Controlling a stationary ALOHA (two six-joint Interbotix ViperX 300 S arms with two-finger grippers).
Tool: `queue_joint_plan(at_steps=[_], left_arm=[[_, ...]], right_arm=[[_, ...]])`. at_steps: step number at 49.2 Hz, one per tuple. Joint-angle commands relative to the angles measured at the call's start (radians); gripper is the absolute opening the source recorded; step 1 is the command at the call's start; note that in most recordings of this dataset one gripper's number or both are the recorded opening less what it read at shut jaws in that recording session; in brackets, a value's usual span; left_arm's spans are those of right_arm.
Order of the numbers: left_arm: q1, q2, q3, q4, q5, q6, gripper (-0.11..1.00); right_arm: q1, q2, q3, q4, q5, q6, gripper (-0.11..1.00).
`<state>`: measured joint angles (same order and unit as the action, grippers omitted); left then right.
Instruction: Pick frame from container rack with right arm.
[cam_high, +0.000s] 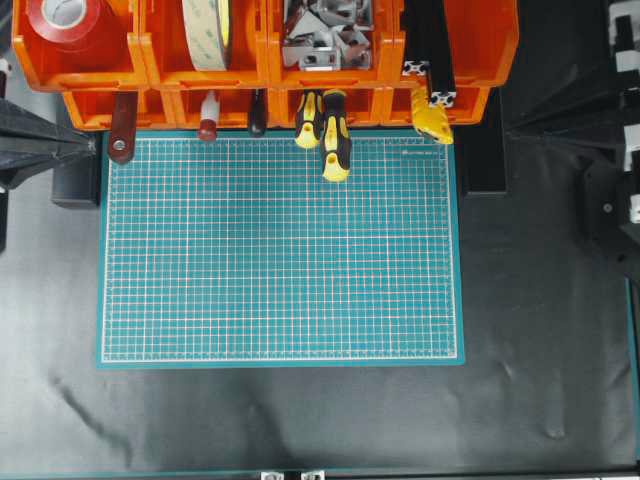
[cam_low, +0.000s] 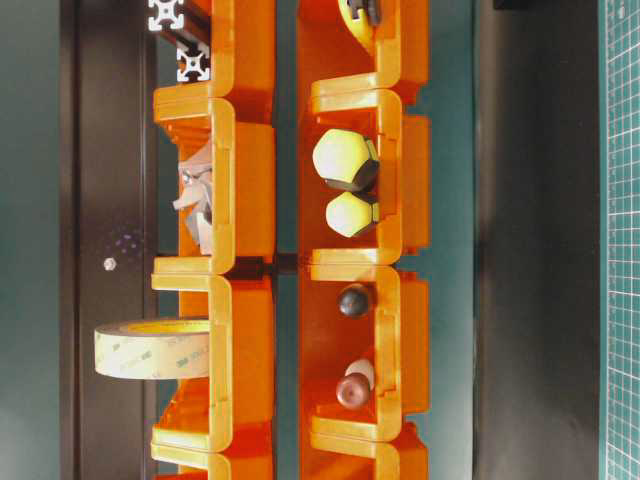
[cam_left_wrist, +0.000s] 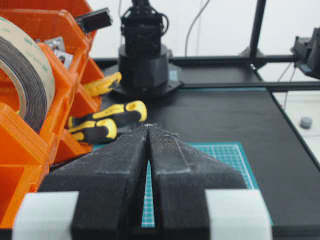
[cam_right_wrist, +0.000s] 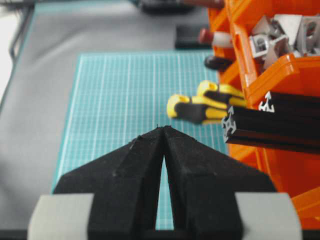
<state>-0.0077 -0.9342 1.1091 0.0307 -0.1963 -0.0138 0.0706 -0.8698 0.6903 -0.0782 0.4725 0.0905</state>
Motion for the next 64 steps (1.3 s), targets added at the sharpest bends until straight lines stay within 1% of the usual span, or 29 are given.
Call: queue_joint_plan(at_steps=[1,5,12,15,21,25,29,30,35,38,41,43,57,61,64], left_arm=[[0.000,0.003,-0.031,0.003,-0.005,-0.002,0.00],[0.000,0.005,-0.029,0.003,-0.003,-0.002,0.00],[-0.002,0.006,-0.031,0.002,-0.002,-0.005,0.00],[-0.003,0.008,-0.029,0.003,-0.003,-0.005,0.00],[-0.008,0.003,-0.031,0.003,-0.002,-0.005,0.00],[-0.011,-0.002,-0.029,0.003,-0.002,-0.005,0.00],[-0.012,-0.002,-0.029,0.003,-0.002,-0.005,0.00],[-0.012,-0.002,-0.031,0.003,0.000,-0.005,0.00],[-0.012,-0.002,-0.029,0.003,-0.002,-0.005,0.00],[-0.014,-0.002,-0.031,0.003,-0.002,-0.005,0.00],[-0.014,-0.002,-0.029,0.003,0.000,-0.005,0.00],[-0.012,-0.002,-0.029,0.003,-0.002,-0.005,0.00],[-0.014,-0.002,-0.029,0.003,0.000,-0.005,0.00],[-0.014,-0.003,-0.028,0.003,0.000,-0.005,0.00],[-0.014,-0.002,-0.028,0.003,0.000,-0.005,0.00]], right_arm=[[0.044,0.067,-0.127,-0.061,0.149,0.000,0.00],[0.084,0.121,-0.190,-0.132,0.242,0.002,0.00],[0.175,0.230,-0.305,-0.295,0.414,0.017,0.00],[0.222,0.284,-0.347,-0.382,0.474,0.037,0.00],[0.308,0.382,-0.403,-0.580,0.611,0.103,0.00],[0.368,0.436,-0.419,-0.712,0.709,0.149,0.00],[0.430,0.491,-0.419,-0.847,0.799,0.178,0.00],[0.451,0.512,-0.414,-0.897,0.833,0.181,0.00],[0.511,0.588,-0.397,-1.037,0.950,0.179,0.00],[0.532,0.627,-0.396,-1.104,1.023,0.183,0.00],[0.548,0.655,-0.396,-1.150,1.080,0.186,0.00],[0.555,0.667,-0.396,-1.160,1.097,0.184,0.00],[0.591,0.672,-0.357,-1.160,1.078,0.193,0.02],[0.595,0.673,-0.347,-1.160,1.078,0.193,0.07],[0.597,0.673,-0.341,-1.160,1.075,0.195,0.16]])
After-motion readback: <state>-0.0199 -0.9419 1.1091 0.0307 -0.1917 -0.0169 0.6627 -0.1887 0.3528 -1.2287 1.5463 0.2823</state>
